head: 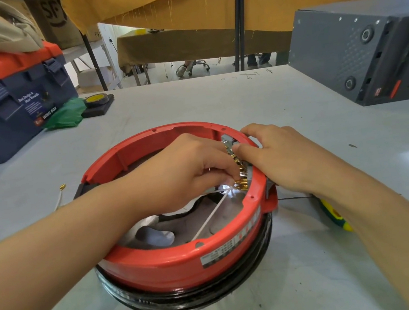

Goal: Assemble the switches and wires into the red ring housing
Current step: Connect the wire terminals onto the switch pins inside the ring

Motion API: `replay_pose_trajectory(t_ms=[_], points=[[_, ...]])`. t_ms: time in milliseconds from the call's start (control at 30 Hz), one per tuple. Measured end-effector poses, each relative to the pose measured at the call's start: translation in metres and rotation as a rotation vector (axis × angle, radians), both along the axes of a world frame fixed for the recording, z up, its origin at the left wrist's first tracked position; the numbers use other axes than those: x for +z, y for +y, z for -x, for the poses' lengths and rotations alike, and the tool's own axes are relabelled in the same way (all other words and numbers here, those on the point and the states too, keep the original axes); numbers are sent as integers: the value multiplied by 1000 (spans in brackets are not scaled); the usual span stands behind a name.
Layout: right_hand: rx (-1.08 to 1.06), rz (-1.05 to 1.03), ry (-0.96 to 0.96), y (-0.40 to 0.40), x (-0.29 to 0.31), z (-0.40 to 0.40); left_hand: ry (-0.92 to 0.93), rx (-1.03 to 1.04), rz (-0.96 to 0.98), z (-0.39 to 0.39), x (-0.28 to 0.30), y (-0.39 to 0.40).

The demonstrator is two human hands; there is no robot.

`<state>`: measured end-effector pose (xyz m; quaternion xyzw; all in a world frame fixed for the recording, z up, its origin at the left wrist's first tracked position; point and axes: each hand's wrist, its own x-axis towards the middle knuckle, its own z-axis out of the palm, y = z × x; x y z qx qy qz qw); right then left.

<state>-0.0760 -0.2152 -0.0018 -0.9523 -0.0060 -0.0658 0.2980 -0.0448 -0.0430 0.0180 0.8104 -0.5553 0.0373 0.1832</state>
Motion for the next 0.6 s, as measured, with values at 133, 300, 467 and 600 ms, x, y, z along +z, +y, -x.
replay_pose_trajectory(t_ms=[133,300,467,600], points=[[27,-57,4,-3,0,-2,116,103,53,-1,0,1],[48,-182,-5,-8,-2,-4,381,210,90,1,2,1],[67,-194,-23,-10,-3,-6,414,342,134,-2,5,3],[68,-195,-6,-9,-3,-6,273,368,15,-1,1,0]])
